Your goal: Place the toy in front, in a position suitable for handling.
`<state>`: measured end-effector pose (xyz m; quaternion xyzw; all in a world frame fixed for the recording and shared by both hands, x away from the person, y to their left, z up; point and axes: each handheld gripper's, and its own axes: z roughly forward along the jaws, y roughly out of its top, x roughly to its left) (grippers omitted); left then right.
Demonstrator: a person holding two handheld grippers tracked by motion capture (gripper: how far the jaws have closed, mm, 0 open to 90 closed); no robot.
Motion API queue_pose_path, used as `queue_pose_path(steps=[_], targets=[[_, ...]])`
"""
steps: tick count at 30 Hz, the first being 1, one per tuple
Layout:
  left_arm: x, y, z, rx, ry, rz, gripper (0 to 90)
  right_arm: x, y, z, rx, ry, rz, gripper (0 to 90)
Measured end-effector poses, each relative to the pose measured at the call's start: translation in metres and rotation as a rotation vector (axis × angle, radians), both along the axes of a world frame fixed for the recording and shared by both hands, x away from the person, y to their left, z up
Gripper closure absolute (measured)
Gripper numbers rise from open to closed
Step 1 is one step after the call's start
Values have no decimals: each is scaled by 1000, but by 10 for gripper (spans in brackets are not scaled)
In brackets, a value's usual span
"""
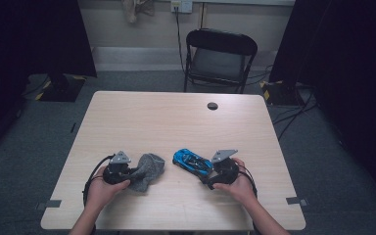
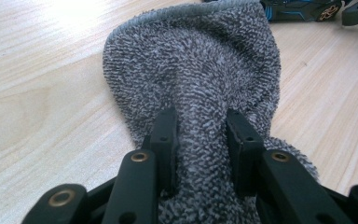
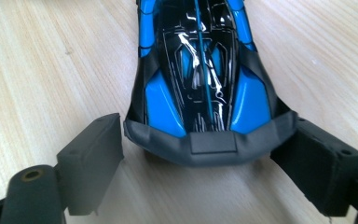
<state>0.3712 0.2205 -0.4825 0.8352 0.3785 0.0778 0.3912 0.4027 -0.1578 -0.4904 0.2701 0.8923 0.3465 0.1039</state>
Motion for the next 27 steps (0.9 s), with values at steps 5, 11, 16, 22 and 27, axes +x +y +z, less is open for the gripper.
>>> queue_pose_path(steps=[5, 11, 16, 22, 27], targets=[[0, 0, 0, -3, 0, 1, 680, -3, 1, -7, 34, -19, -14, 141], [0, 0, -1, -19, 7, 8, 657, -4, -1, -11, 68, -45, -20, 144], [-1, -1, -2, -27, 12, 6, 592, -5, -2, -11, 75, -45, -29, 169], [-4, -11, 6, 76, -84, -21, 259, -6, -5, -11, 87, -52, -57, 249], [-6, -12, 19, 54, -150, -11, 194, -6, -5, -11, 86, -53, -58, 249]])
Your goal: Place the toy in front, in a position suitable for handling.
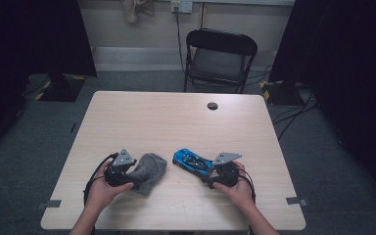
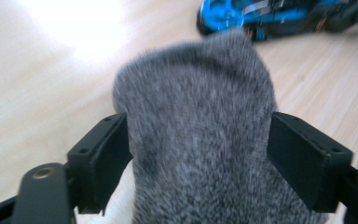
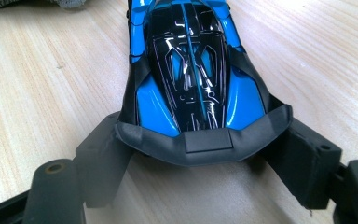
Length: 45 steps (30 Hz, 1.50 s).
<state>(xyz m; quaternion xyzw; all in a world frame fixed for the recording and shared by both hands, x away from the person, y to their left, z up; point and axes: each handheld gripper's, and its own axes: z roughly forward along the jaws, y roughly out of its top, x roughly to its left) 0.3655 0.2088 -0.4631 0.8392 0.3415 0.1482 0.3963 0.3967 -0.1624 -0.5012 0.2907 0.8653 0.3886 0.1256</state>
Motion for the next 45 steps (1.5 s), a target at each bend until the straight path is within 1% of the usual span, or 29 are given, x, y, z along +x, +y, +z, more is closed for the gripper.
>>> queue_pose_path(steps=[2, 3, 5, 6, 8, 11, 14, 17, 18, 19, 21, 22, 23, 25, 26, 27, 29, 32, 34, 36, 38, 39, 40, 41, 43, 44, 45], targets=[[1, 0, 3, -10, -1, 13, 176, 0, 0, 0, 1, -1, 0, 249], [1, -1, 3, -7, -15, 9, 175, 0, 0, 0, 0, 0, 0, 249], [2, -5, 2, 15, -23, -7, 167, 0, 0, 0, 0, 0, -1, 249], [2, -8, 1, 33, -27, -13, 166, 0, 0, 0, 2, 0, 0, 249], [4, -14, -1, 41, -21, -20, 166, 0, 0, 0, 0, 0, 0, 249], [6, -21, -7, 68, -5, -15, 179, 0, 0, 0, 1, 0, 0, 249], [10, -25, -16, 83, 19, -3, 202, 0, 0, 0, 0, 0, -1, 249], [11, -27, -22, 115, 27, 10, 205, 0, 0, 0, 0, 0, -1, 249], [11, -27, -24, 120, 32, 21, 212, 0, 0, 0, 0, 0, -1, 249], [12, -27, -26, 108, 37, 23, 216, 0, 0, 0, 0, 0, -1, 249], [12, -26, -29, 94, 33, 18, 216, 0, 0, 0, 0, 0, 0, 249], [11, -25, -31, 77, 38, 30, 217, 0, 0, 0, 0, 0, 0, 249], [11, -25, -31, 76, 35, 37, 222, 0, 0, 0, 0, 0, 0, 249], [10, -26, -30, 76, 42, 53, 268, 0, 0, 0, 0, 0, 0, 249], [9, -27, -30, 74, 41, 53, 306, 0, 0, 0, 0, 0, -1, 249], [7, -27, -29, 72, 34, 49, 347, 0, 0, 0, 0, 0, 0, 249], [6, -28, -28, 70, 34, 47, 459, 0, 0, 0, 0, 0, -1, 249], [4, -32, -25, 87, 49, 39, 577, 0, 0, 0, 0, 0, 0, 249], [3, -35, -24, 93, 59, 43, 630, 0, 0, 0, 0, 0, 0, 249], [3, -36, -23, 104, 63, 42, 661, 0, 0, 0, 0, 0, 0, 249], [4, -37, -21, 74, 87, 42, 676, 0, 0, 0, 2, 0, -1, 249], [5, -38, -20, 45, 104, 42, 680, 0, 0, 0, 0, 0, -1, 249], [5, -40, -18, 34, 104, 27, 682, 0, 0, 0, 0, 0, -1, 249], [5, -42, -16, 23, 101, 23, 683, 0, 0, 0, 0, 0, -1, 249], [6, -47, -10, -23, 100, 9, 683, 0, 0, 0, 0, 0, -1, 249], [7, -50, -8, -42, 92, 4, 683, 0, 0, 0, 0, 0, 0, 249], [8, -55, -5, -59, 98, -4, 683, 0, 0, 0, 0, 0, 0, 249]])
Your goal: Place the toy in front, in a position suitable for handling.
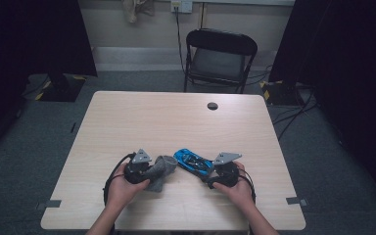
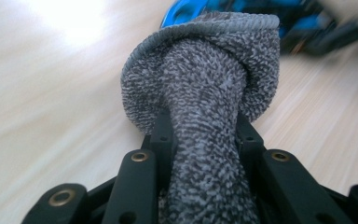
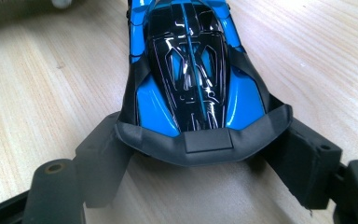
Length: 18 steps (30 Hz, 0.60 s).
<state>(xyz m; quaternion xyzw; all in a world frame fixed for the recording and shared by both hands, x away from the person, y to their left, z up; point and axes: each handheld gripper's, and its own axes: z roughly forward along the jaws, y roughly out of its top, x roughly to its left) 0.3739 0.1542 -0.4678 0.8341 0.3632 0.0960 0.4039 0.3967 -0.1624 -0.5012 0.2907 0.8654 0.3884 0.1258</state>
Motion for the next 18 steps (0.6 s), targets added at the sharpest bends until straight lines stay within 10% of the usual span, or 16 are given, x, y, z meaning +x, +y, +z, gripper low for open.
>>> queue_pose_path(steps=[18], targets=[[31, -85, 15, -91, -26, -103, 676, 0, 0, 0, 1, 0, 2, 248]])
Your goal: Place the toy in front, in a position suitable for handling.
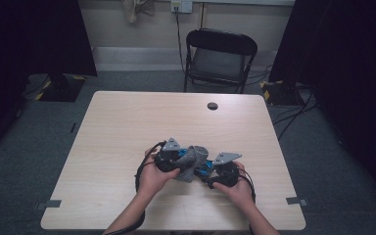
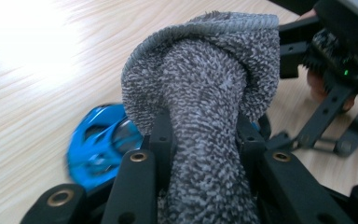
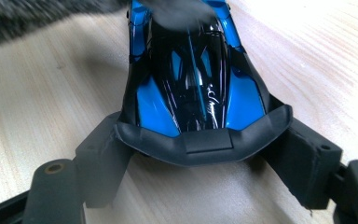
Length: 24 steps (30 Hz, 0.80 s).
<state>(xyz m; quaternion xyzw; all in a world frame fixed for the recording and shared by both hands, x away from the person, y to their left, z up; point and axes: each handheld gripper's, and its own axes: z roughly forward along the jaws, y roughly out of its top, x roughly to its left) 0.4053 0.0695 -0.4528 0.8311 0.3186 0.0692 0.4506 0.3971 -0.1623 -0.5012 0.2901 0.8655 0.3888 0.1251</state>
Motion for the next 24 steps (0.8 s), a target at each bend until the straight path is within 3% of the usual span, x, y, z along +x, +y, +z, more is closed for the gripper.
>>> queue_pose_path(steps=[6, 10, 13, 24], targets=[[5, -27, -3, 8, 8, -44, 675, 0, 0, 0, -1, 0, 0, 249], [6, -35, -6, 7, 16, -53, 672, 0, 0, 0, 1, -1, 0, 248], [7, -38, -10, 12, 29, -53, 669, 0, 0, 0, -1, -1, 0, 249], [5, -40, -13, -2, 18, -56, 668, 0, 0, 0, -2, -1, -1, 249]])
